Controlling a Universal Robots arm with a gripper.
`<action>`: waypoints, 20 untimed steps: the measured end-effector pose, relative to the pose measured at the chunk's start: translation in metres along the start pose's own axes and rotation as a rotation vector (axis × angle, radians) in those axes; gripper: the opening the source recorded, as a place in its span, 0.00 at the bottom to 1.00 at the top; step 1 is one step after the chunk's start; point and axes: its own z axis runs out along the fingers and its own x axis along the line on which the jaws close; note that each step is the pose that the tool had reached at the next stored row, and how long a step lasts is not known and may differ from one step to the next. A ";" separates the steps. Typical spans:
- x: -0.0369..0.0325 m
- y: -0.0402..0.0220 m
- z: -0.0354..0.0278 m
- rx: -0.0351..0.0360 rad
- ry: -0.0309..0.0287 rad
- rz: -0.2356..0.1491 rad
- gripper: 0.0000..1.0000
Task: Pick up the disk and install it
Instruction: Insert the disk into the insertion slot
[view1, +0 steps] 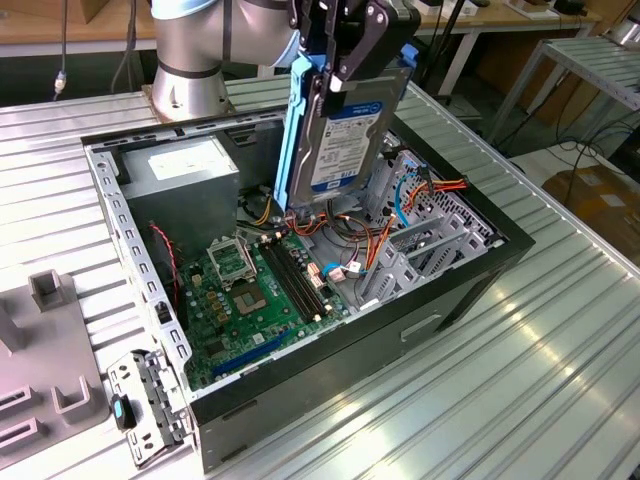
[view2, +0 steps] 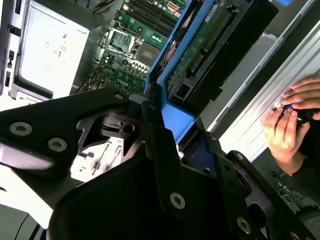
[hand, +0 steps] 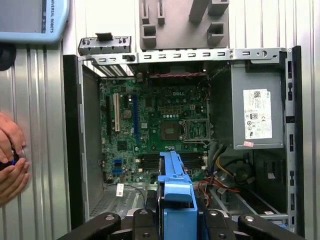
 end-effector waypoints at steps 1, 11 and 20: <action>0.0012 -0.0002 0.0001 0.0001 0.0004 0.000 0.37; 0.0122 -0.0021 0.0008 0.0002 0.0042 0.000 0.37; 0.0230 -0.0044 0.0019 0.0002 0.0054 0.000 0.37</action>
